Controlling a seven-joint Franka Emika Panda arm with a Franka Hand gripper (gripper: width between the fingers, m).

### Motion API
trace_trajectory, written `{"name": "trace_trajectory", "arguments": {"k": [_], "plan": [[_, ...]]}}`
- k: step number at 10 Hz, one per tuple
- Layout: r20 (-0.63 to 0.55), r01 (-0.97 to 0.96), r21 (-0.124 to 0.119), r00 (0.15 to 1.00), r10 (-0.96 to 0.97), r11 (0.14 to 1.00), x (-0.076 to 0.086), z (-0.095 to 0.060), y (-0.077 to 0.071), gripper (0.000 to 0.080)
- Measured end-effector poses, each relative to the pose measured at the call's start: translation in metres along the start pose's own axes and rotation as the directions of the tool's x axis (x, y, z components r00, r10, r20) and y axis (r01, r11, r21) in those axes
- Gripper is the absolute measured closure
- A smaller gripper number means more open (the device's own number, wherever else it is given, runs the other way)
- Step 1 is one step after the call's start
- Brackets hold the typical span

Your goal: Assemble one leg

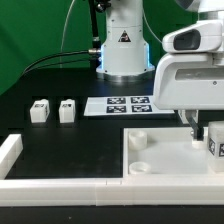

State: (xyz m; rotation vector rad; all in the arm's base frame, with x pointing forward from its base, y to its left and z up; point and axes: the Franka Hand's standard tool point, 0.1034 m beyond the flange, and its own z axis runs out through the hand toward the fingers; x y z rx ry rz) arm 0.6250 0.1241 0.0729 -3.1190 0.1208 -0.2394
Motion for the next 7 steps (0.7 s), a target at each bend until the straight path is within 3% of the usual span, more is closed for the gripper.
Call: {"name": "trace_trajectory", "arguments": {"k": [1, 3, 5, 6, 7], "plan": [[-0.002, 0.105, -0.001, 0.995, -0.105, 0.995, 0.0004, 0.0001, 0.0012, 0.0150], [-0.002, 0.125, 0.000, 0.992, -0.125, 0.992, 0.0004, 0.0001, 0.0013, 0.0150], [-0.002, 0.125, 0.000, 0.992, -0.125, 0.992, 0.0004, 0.0001, 0.0013, 0.0398], [-0.001, 0.122, -0.002, 0.992, -0.122, 0.992, 0.0007, 0.0002, 0.0034, 0.0398], [-0.001, 0.122, -0.002, 0.992, -0.122, 0.992, 0.0006, 0.0003, 0.0035, 0.0508]]}}
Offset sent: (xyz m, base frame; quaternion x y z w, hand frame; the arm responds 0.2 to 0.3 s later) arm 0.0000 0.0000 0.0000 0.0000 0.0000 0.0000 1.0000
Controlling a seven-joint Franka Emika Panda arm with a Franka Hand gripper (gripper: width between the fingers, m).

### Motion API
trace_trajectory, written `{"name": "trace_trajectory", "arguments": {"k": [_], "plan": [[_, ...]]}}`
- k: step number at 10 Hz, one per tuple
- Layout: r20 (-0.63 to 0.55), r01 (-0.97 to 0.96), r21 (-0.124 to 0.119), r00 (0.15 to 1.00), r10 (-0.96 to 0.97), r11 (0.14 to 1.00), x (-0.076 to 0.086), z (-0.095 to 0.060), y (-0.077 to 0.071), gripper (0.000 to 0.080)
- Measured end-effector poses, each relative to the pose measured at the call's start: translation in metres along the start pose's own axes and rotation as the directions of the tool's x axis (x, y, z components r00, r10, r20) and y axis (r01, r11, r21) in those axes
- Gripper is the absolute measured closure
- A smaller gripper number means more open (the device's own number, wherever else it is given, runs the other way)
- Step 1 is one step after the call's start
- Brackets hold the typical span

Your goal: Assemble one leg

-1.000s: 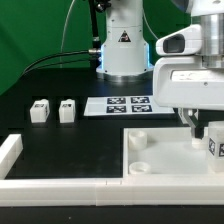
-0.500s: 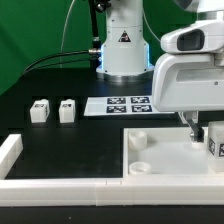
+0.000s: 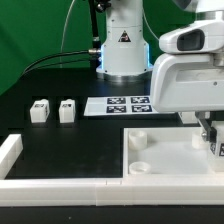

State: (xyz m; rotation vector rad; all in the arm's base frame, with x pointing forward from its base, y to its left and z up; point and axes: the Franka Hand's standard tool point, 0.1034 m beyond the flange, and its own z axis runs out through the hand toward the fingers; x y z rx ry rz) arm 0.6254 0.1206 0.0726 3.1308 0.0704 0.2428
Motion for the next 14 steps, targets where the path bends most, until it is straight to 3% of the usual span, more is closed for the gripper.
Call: {"name": "trace_trajectory", "arguments": {"k": [4, 7, 10, 14], "plan": [[-0.003, -0.104, 0.001, 0.995, 0.104, 0.995, -0.0002, 0.0004, 0.0011, 0.0508], [0.003, -0.433, 0.005, 0.901, 0.433, 0.901, -0.0002, 0.0003, 0.0042, 0.0507], [0.016, -0.717, 0.006, 0.697, 0.717, 0.697, -0.0011, 0.0007, 0.0075, 0.0506], [0.036, -0.956, -0.008, 0.292, 0.956, 0.292, -0.0045, 0.0013, 0.0074, 0.0506]]}}
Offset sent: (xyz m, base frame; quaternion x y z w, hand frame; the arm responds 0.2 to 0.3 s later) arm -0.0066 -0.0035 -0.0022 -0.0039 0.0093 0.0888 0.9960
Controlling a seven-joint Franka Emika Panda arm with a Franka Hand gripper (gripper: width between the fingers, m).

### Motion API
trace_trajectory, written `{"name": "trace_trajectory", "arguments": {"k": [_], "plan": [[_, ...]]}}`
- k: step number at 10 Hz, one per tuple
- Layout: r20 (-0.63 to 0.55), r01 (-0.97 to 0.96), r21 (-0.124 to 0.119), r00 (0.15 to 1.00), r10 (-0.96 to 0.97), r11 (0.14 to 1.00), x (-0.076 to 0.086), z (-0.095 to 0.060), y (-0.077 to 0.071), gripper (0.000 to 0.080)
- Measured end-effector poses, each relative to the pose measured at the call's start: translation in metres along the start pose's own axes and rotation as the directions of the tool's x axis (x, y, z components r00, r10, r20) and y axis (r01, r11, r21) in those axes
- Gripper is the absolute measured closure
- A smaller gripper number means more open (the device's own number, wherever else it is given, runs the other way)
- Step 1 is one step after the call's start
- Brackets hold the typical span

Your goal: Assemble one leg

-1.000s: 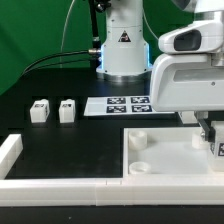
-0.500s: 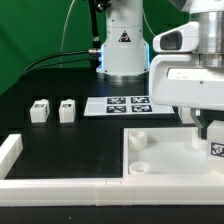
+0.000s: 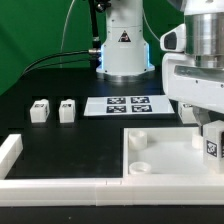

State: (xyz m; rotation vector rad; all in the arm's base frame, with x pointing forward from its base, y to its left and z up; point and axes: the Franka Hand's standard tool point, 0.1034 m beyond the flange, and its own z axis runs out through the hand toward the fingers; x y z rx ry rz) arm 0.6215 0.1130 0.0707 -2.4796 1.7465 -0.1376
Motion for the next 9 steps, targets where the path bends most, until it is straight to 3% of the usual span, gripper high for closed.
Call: {"name": "trace_trajectory", "arguments": {"k": [3, 4, 5, 6, 7, 8, 9], "plan": [[0.016, -0.266, 0.001, 0.964, 0.266, 0.964, -0.0023, 0.0000, 0.0006, 0.0506], [0.017, -0.246, 0.001, 0.969, 0.245, 0.969, -0.0023, 0.0001, 0.0006, 0.0506], [0.017, -0.245, 0.001, 0.969, 0.245, 0.969, -0.0026, 0.0003, 0.0006, 0.0445], [0.017, -0.243, 0.001, 0.970, 0.243, 0.970, -0.0028, 0.0003, 0.0006, 0.0280], [0.017, -0.218, 0.002, 0.976, 0.218, 0.976, -0.0029, 0.0003, 0.0006, 0.0280], [0.017, -0.216, 0.002, 0.976, 0.215, 0.976, -0.0028, 0.0004, 0.0006, 0.0178], [0.017, -0.188, 0.002, 0.982, 0.188, 0.982, -0.0021, 0.0005, 0.0007, 0.0158]]}}
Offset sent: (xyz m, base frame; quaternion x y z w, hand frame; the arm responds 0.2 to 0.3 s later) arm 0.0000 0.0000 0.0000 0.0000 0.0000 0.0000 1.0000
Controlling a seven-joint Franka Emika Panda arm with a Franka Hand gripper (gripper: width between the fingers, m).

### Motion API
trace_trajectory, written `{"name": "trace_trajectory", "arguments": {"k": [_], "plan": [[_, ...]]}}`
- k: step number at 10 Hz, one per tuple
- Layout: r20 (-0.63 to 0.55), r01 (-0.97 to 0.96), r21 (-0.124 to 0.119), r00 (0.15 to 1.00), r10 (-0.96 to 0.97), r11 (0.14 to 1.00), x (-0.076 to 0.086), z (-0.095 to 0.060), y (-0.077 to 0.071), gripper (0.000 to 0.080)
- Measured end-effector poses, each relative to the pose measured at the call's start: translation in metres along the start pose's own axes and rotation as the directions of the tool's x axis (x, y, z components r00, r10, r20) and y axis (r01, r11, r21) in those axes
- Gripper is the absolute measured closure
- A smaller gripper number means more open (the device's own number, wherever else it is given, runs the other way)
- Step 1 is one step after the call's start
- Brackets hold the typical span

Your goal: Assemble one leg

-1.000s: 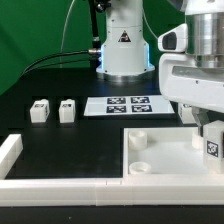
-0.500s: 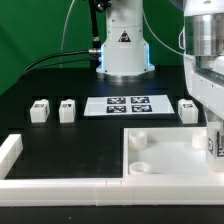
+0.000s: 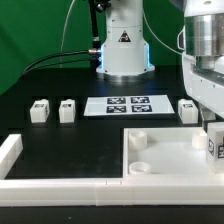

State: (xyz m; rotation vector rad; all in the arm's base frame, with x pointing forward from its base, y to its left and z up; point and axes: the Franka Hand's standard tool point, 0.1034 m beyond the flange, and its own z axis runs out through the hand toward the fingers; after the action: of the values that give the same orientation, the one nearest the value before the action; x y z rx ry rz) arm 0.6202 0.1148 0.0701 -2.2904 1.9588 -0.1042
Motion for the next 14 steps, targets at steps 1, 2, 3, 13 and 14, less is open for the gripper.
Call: {"name": "trace_trajectory", "arguments": {"k": [1, 2, 3, 13, 14], "plan": [[-0.004, 0.166, 0.000, 0.986, -0.166, 0.986, 0.0018, -0.0004, -0.0007, 0.0158], [-0.004, 0.266, 0.000, 0.964, -0.266, 0.964, 0.0023, -0.0011, -0.0018, 0.0151], [-0.005, 0.387, 0.000, 0.922, -0.387, 0.922, 0.0021, -0.0021, -0.0035, 0.0151], [0.018, 0.985, -0.063, 0.161, -0.987, 0.160, 0.0050, -0.0030, -0.0034, 0.0151], [0.018, 0.985, -0.063, 0.163, -0.986, 0.161, 0.0050, -0.0030, -0.0034, 0.0151]]}}
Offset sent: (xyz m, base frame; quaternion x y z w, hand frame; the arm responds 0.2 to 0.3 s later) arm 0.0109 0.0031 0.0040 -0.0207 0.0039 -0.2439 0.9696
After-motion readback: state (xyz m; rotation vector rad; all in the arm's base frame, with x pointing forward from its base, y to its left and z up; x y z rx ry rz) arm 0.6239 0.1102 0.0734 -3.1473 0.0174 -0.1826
